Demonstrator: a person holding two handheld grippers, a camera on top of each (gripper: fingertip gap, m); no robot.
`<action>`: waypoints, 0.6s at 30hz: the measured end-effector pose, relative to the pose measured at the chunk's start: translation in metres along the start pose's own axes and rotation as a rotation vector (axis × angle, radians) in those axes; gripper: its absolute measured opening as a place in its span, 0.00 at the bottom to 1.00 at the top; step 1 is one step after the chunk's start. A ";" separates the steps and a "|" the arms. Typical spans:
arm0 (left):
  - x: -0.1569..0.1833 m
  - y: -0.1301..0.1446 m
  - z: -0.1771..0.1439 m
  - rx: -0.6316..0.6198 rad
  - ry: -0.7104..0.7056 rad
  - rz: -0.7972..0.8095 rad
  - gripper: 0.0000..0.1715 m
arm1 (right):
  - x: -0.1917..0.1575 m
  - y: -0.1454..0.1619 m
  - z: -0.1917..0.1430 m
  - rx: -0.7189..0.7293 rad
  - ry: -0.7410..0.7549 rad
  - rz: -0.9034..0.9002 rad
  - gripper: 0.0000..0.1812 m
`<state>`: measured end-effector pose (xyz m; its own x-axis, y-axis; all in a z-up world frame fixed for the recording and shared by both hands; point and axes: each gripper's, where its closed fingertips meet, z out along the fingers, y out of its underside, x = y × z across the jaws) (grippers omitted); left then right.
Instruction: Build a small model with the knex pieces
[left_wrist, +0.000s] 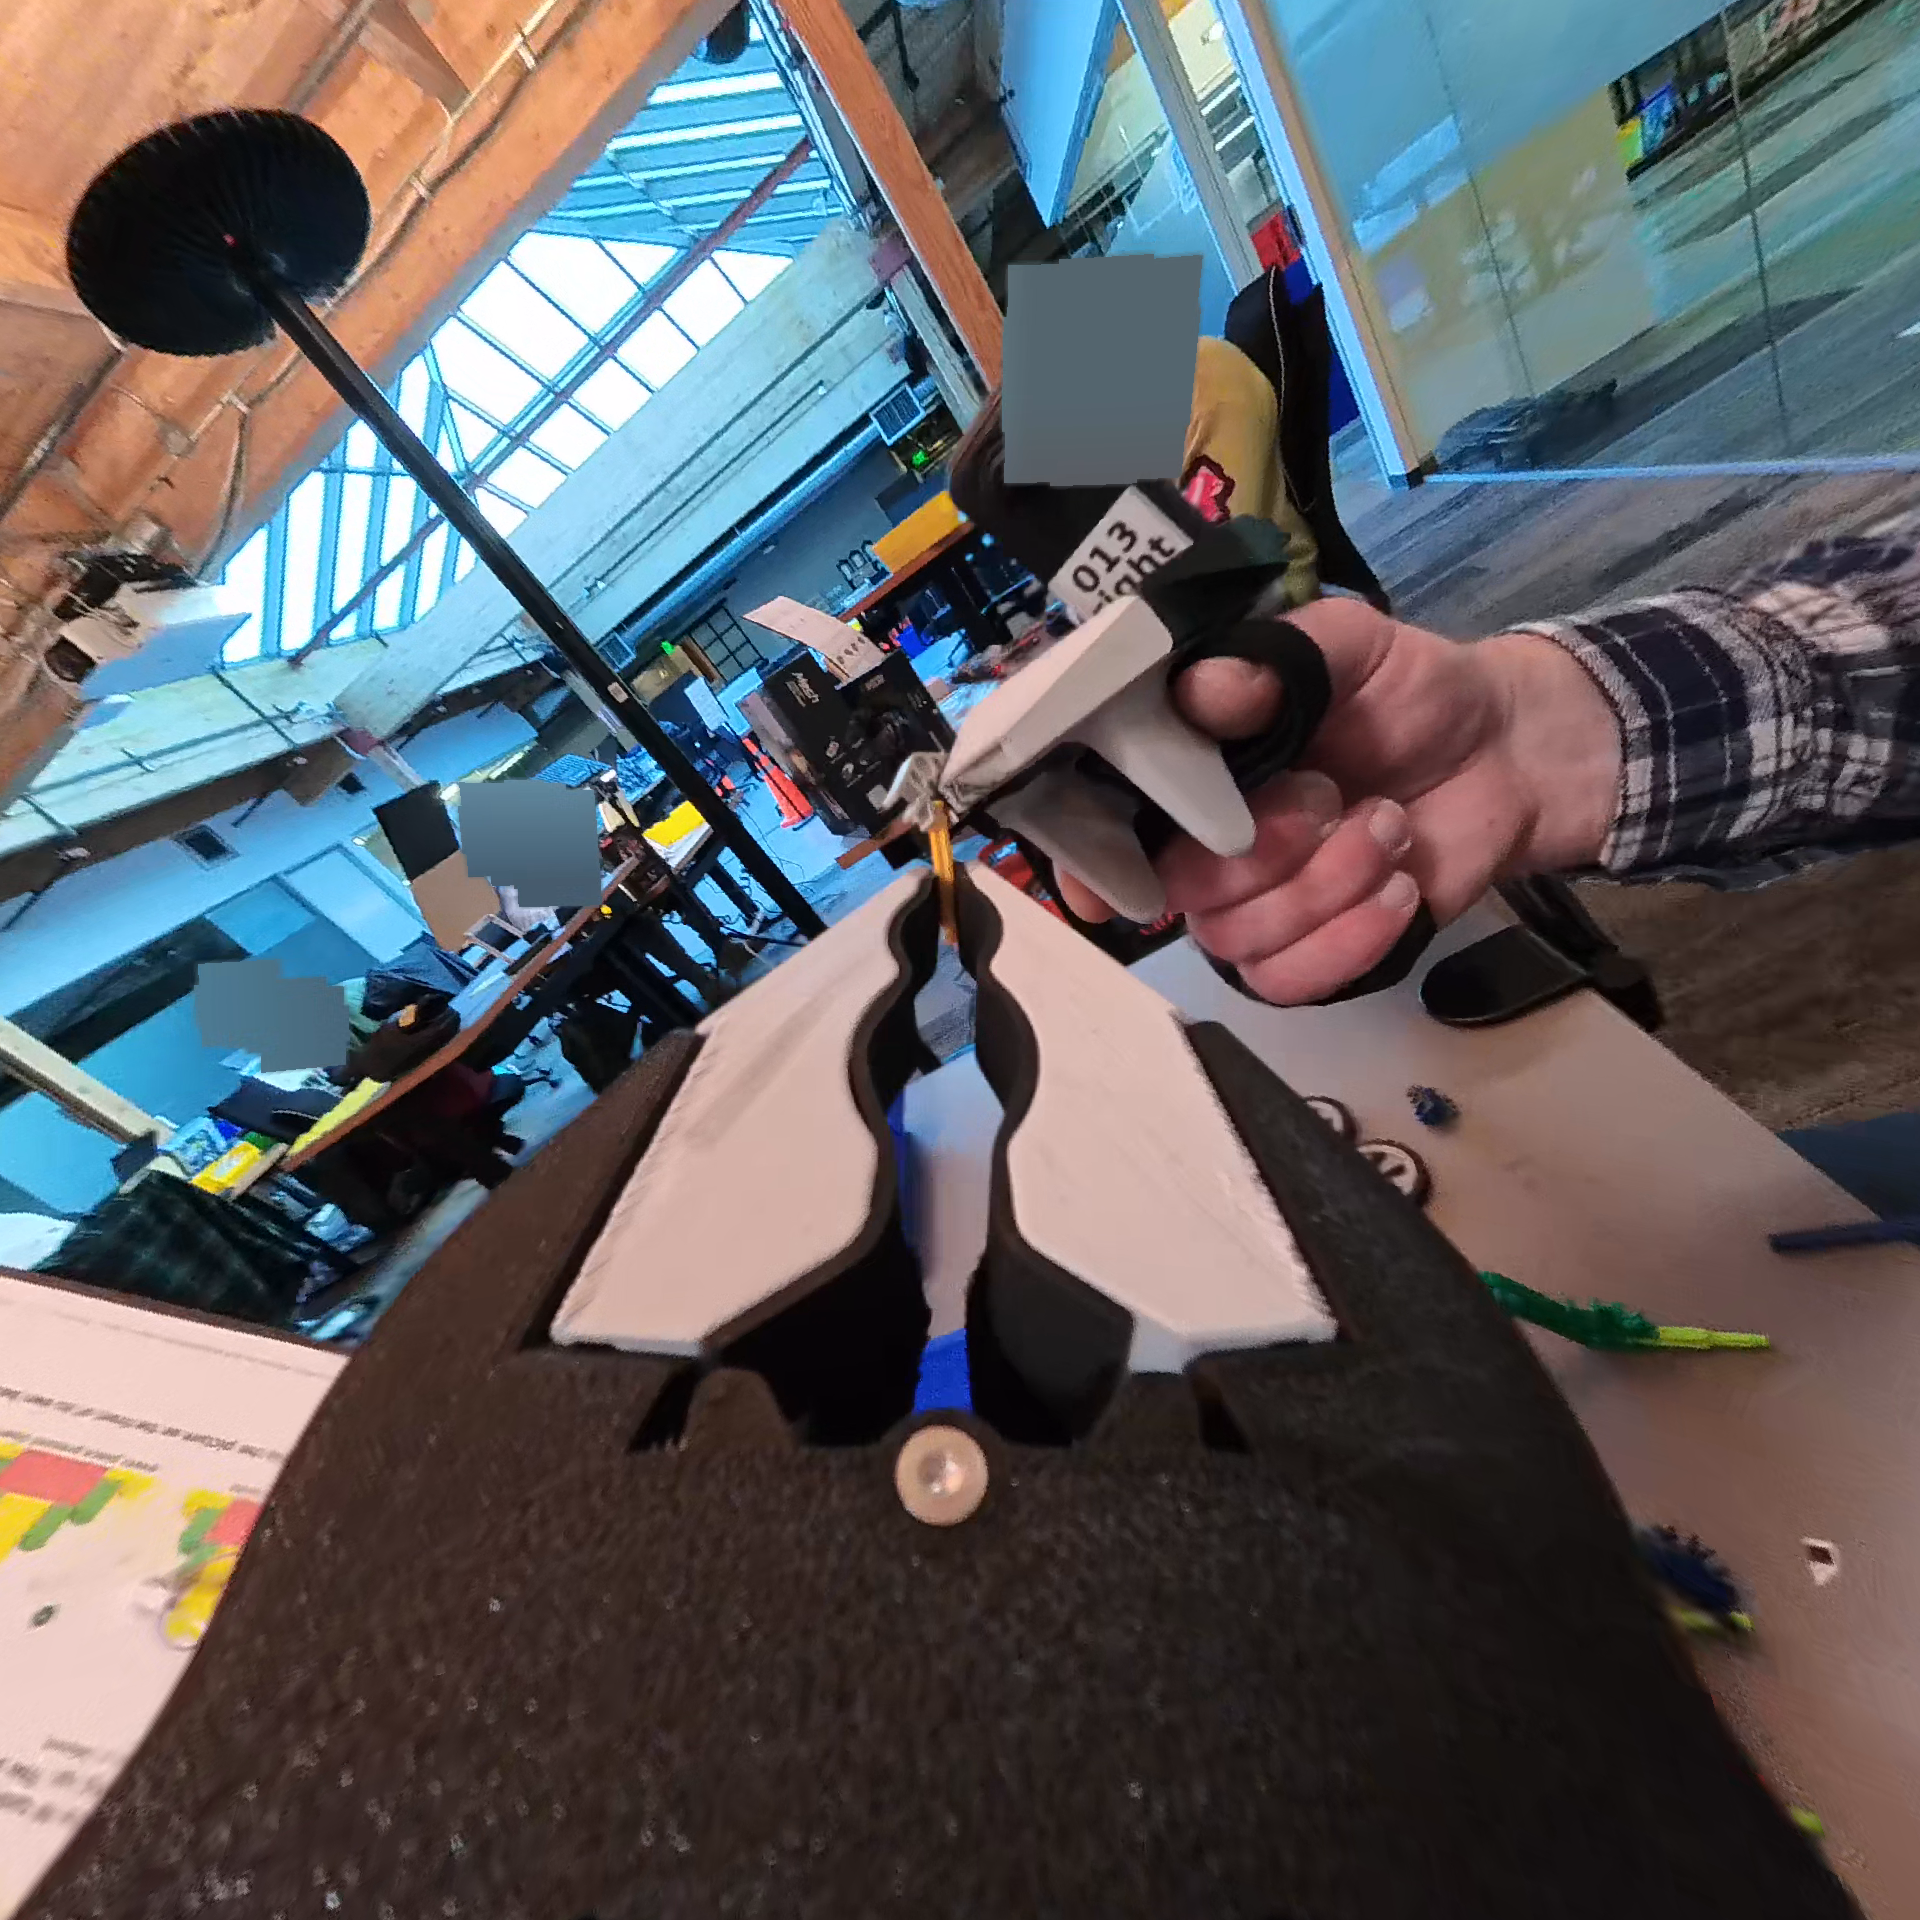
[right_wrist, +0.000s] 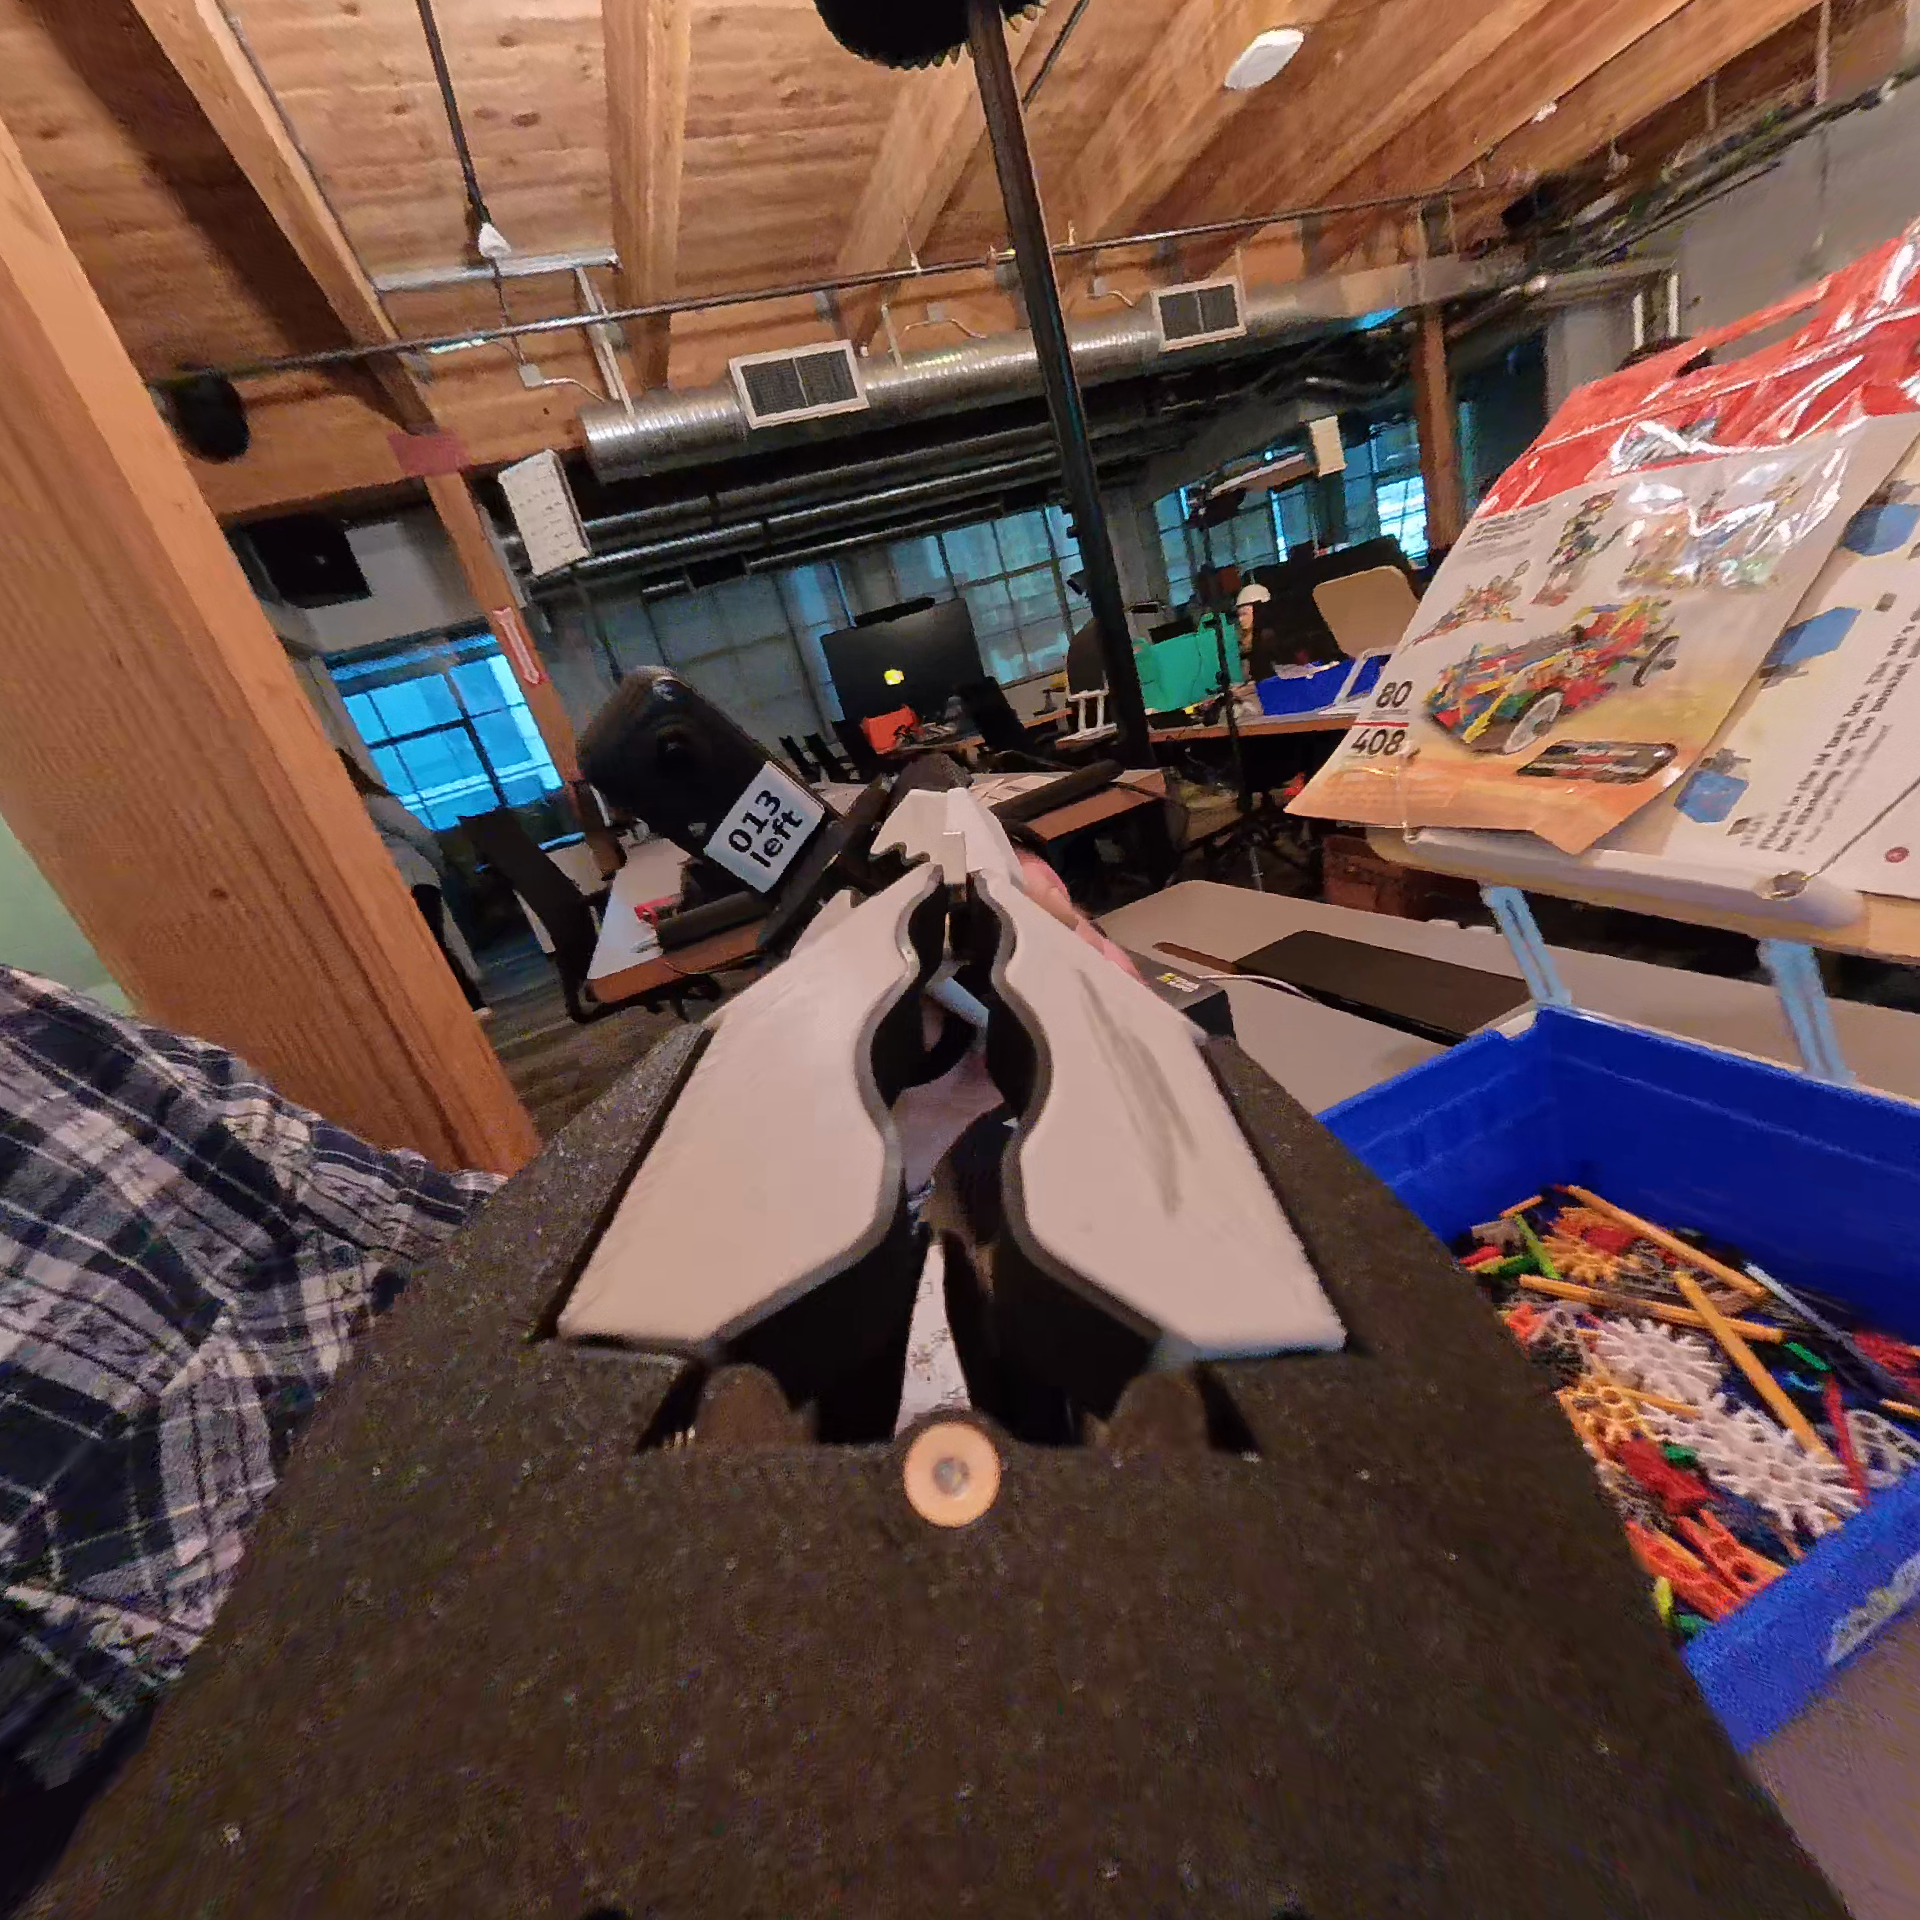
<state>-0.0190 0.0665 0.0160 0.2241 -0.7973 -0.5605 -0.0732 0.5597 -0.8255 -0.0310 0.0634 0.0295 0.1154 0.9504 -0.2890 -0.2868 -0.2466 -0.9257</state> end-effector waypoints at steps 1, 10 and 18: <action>0.000 -0.003 0.000 0.021 0.013 -0.038 0.00 | -0.001 -0.001 0.000 -0.002 0.017 -0.035 0.00; -0.005 0.004 0.016 -0.054 0.050 -0.452 0.00 | 0.021 -0.012 -0.008 -0.228 0.463 -0.704 0.00; -0.001 0.033 0.026 -0.177 0.061 -0.614 0.00 | 0.048 -0.001 -0.015 -0.580 0.747 -1.483 0.00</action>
<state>0.0030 0.0919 -0.0087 0.2206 -0.9752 0.0193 -0.1095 -0.0444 -0.9930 -0.0110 0.1063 0.0127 0.3612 0.1741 0.9161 0.7809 0.4804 -0.3992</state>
